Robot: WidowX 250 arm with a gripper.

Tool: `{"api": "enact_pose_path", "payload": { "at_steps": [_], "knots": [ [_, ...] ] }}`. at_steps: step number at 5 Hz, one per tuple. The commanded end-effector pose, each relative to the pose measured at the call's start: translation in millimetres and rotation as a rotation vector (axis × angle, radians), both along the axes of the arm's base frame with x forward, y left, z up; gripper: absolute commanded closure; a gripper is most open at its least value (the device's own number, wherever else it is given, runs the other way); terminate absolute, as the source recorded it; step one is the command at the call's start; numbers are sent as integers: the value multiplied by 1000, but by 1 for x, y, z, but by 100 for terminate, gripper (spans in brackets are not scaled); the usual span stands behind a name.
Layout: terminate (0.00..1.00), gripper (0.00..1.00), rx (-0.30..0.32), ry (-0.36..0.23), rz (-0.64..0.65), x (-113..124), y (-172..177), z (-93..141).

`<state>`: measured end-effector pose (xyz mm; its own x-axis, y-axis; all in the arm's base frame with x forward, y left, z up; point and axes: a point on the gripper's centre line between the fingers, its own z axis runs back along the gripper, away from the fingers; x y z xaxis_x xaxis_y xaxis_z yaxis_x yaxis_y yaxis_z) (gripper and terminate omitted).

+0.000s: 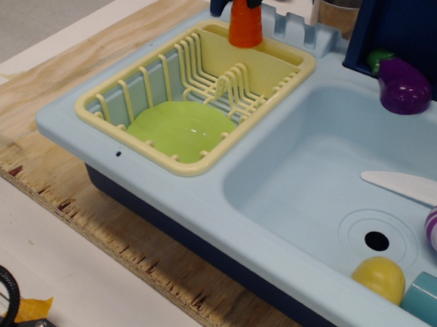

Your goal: Put carrot on plate

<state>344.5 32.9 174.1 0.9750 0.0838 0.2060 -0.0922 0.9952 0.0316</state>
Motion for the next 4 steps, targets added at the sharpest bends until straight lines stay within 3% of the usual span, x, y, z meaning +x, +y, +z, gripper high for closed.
{"api": "enact_pose_path", "payload": {
  "at_steps": [1,2,4],
  "knots": [
    [0,100,61,-74,111,-29,-15,44],
    [0,100,60,-78,213,-63,-17,39],
    [0,100,-25,-42,268,-87,-9,4]
  ]
}}
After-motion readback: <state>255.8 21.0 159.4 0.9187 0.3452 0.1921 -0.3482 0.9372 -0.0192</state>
